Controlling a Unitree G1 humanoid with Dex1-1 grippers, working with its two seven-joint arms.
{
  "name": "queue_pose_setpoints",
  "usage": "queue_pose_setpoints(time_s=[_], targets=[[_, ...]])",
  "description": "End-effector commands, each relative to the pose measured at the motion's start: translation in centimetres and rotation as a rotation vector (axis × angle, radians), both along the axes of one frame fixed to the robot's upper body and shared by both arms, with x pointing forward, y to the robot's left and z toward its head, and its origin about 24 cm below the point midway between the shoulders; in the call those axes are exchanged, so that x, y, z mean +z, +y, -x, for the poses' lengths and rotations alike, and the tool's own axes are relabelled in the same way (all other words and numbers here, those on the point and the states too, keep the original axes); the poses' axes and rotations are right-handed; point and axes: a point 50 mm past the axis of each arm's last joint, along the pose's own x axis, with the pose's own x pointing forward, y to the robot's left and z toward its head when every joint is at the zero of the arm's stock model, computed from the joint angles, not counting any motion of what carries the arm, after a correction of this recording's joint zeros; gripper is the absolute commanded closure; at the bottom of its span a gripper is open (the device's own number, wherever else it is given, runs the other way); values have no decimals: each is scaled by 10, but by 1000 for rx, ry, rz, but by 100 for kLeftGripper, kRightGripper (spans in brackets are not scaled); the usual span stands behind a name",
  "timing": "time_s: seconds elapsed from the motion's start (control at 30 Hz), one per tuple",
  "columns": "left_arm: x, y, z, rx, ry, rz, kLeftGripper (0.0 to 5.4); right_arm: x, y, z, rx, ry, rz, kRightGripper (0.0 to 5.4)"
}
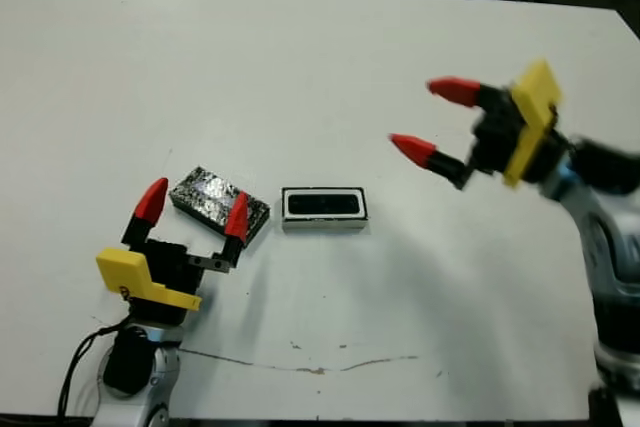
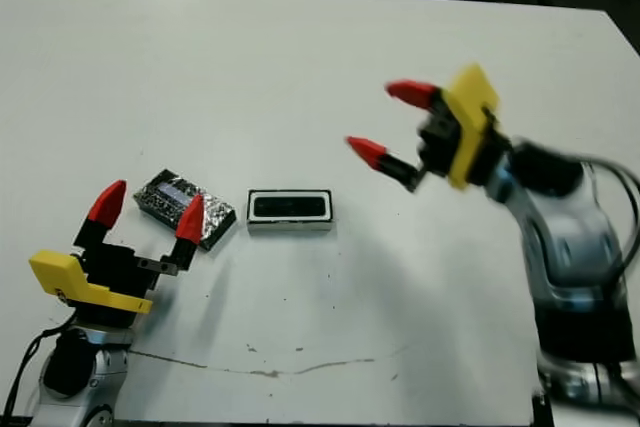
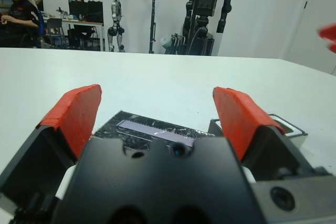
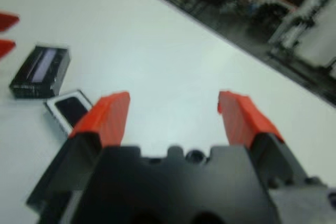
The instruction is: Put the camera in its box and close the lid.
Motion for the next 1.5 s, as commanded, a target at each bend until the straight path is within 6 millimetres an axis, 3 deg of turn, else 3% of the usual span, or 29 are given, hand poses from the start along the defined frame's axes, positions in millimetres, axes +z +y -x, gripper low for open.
queue_pose_setpoints(time_s=[0.03,0.2,0.37,0.63,0.83,0.93,1.1,1.3,1.5], targets=[[6,10,-2,7,-14,-66,0,-18,-15,22,-110,5,-77,162],[30,24,-8,9,-80,-155,0,-47,-28,53,-192,21,-208,239],[62,42,-21,-90,-115,-294,0,-70,-27,74,-231,102,-349,318],[120,63,-51,-343,-49,-571,0,-78,-22,75,-205,163,-427,439],[160,71,-84,-692,162,-883,0,-81,-22,74,-206,178,-423,533],[175,63,-93,-880,244,-1090,0,-81,-21,73,-200,183,-430,539],[177,42,-105,-1113,341,-1231,0,-81,-21,71,-194,180,-430,539],[168,22,-109,-1220,392,-1328,0,-81,-20,72,-200,180,-430,539],[149,19,-118,-1308,533,-1269,0,-81,-19,72,-209,182,-422,539]])
